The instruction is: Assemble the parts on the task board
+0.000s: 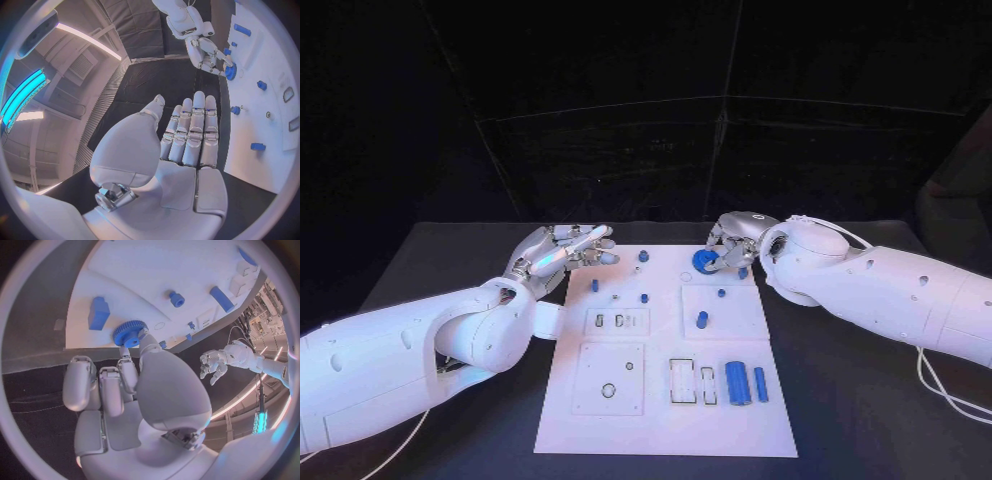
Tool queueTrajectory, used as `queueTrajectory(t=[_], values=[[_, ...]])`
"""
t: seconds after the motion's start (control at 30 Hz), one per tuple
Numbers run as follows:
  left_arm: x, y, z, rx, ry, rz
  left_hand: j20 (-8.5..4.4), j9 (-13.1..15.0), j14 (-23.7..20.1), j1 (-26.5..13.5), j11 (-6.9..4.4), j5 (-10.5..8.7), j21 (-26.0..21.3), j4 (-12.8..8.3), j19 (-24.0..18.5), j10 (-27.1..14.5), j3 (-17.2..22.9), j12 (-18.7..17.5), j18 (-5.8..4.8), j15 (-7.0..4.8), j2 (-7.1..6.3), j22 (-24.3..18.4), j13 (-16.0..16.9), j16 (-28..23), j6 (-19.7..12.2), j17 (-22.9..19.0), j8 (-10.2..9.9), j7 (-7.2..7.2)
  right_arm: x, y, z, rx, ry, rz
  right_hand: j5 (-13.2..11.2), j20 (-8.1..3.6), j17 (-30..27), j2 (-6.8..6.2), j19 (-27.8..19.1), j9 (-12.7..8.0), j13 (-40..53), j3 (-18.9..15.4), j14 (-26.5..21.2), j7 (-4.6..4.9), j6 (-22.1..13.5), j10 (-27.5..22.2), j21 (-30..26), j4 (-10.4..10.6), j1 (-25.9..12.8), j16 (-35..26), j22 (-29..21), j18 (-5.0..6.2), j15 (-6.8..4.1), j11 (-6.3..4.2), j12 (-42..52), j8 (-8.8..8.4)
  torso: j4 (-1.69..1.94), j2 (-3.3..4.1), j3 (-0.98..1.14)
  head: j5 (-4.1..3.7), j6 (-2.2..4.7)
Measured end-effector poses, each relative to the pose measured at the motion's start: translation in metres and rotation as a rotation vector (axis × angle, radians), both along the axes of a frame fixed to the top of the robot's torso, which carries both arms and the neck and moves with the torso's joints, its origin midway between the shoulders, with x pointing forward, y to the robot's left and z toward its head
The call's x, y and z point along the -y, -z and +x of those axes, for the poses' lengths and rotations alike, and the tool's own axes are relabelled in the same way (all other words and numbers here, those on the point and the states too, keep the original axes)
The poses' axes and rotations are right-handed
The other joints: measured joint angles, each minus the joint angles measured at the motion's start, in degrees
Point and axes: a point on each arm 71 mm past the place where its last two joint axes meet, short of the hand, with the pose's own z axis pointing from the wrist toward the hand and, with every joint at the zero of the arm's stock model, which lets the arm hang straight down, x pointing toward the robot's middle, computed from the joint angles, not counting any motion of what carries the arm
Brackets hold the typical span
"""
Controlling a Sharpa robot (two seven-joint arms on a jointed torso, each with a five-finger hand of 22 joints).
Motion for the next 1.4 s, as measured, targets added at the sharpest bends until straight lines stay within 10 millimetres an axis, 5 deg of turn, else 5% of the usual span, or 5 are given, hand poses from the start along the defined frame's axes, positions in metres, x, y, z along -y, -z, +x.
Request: queueTrajectory(t=[0.33,0.4,0.57,1.03,1.4], values=[[0.000,0.000,0.000,-0.002,0.001,0.000,0.00,0.00,0.00,0.00,0.00,0.00,0.00,-0.19,0.00,0.00,0.19,-0.21,0.00,0.00,0.00,-0.05,-0.06,-0.24,0.00,0.06,0.00,0.00,-0.011,-0.003,-0.008,0.046,-0.034,0.001,-0.58,-0.38,-0.01,0.57,0.79,-0.03,0.52,1.60,0.00,-0.47,1.59,1.77,1.11,-0.29,0.60,0.40,2.19,-0.03,0.00,-0.45,2.62,0.64,0.00,0.01,0.03,-0.09,0.03],[-0.001,0.000,0.000,-0.002,0.001,0.000,0.00,0.00,0.00,0.00,0.00,0.00,0.00,-0.19,0.00,0.00,0.19,-0.21,-0.01,0.00,0.00,-0.05,-0.06,-0.24,0.00,0.06,0.00,0.00,-0.017,-0.006,-0.012,0.069,-0.052,0.013,0.34,-0.40,-0.01,0.43,0.81,-0.10,0.51,1.99,-0.13,-0.36,1.70,1.87,1.45,-0.32,0.74,0.41,2.56,-0.89,-0.13,-0.55,2.70,0.64,0.00,0.00,0.03,-0.09,0.10],[-0.001,0.000,0.000,-0.002,0.000,0.001,0.00,0.00,0.00,0.00,0.00,0.00,0.00,-0.19,0.00,0.00,0.19,-0.21,0.00,0.00,0.00,-0.04,-0.06,-0.24,0.00,0.06,0.00,0.00,-0.036,-0.014,-0.023,0.130,-0.099,0.045,1.86,-0.49,-0.01,0.50,1.31,-0.30,0.49,2.54,-0.22,-0.40,1.88,2.07,1.78,-0.30,0.66,0.40,3.46,-0.89,-0.22,-0.35,3.08,0.53,0.05,0.00,0.00,-0.02,0.23],[-0.002,0.000,0.001,-0.002,-0.003,0.002,0.00,0.01,0.00,0.22,0.00,0.00,0.00,-0.35,0.00,0.00,0.35,-0.21,0.00,0.00,0.22,-0.03,-0.05,-0.24,0.00,0.10,0.00,0.00,-0.099,-0.023,-0.033,0.228,-0.210,0.049,1.86,-0.48,-0.02,0.80,1.72,-0.38,0.49,2.87,-0.21,-0.41,1.87,2.07,2.04,-0.27,0.33,0.40,4.19,-0.89,-0.21,-0.35,3.08,0.13,0.12,0.04,-0.04,0.71,-0.05],[-0.002,0.001,0.001,-0.002,-0.004,0.003,0.00,0.01,0.00,0.22,0.00,0.00,0.00,-0.35,0.00,0.00,0.35,-0.21,0.00,0.00,0.22,-0.03,-0.04,-0.24,0.00,0.10,0.00,0.00,-0.123,-0.011,-0.031,0.216,-0.230,0.023,1.61,-0.48,-0.02,0.56,1.72,-0.42,0.48,3.24,-0.21,-0.41,1.87,2.07,2.25,-0.22,0.09,0.40,4.28,-0.88,-0.21,-0.34,2.86,-0.03,0.08,0.08,0.02,1.03,-0.32]])
